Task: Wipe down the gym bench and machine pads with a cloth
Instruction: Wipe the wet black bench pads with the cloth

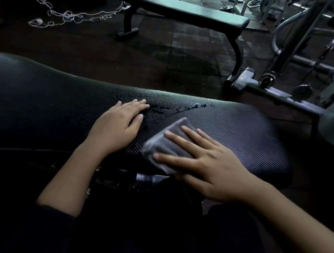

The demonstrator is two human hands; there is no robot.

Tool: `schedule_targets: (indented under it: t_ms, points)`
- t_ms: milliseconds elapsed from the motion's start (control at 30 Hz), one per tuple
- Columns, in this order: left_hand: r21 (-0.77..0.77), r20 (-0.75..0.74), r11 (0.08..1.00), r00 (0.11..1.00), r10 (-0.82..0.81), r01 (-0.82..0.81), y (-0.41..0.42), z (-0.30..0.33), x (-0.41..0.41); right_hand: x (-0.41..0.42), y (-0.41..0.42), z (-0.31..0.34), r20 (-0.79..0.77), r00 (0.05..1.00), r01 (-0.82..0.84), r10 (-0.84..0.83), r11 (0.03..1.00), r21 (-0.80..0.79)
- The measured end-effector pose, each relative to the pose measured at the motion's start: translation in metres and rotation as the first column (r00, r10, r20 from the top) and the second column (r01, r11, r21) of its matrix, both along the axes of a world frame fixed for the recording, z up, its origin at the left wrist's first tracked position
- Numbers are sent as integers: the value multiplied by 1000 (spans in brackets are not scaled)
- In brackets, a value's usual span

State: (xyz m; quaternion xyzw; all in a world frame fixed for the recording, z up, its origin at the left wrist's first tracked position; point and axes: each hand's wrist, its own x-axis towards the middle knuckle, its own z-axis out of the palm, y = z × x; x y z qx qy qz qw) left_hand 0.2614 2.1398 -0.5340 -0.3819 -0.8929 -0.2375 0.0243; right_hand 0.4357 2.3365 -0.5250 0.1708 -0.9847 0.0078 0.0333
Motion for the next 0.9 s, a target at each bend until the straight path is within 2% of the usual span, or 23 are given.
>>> schedule_targets:
  t_ms: [100, 233, 367, 467, 633, 900]
  points:
    - [1, 3, 1000, 1000, 5, -5, 0, 1, 1, 15, 39, 4, 46, 996, -80, 81, 996, -32]
    - [0, 18, 1000, 1000, 3, -3, 0, 3, 1, 0, 66, 10, 102, 992, 82, -70, 990, -118]
    - [-46, 20, 998, 999, 51, -50, -3, 11, 2, -30, 45, 13, 89, 985, 155, -149, 985, -73]
    - [-146, -48, 975, 985, 165, -170, -15, 15, -6, -51, 14, 16, 117, 988, 99, -98, 995, -3]
    - [-339, -23, 907, 966, 257, -249, -27, 15, -15, -61, 2, 13, 129, 990, 67, -60, 997, -47]
    - [-337, -66, 903, 964, 258, -265, -26, 9, -17, -78, -9, 16, 135, 984, 121, -113, 991, -50]
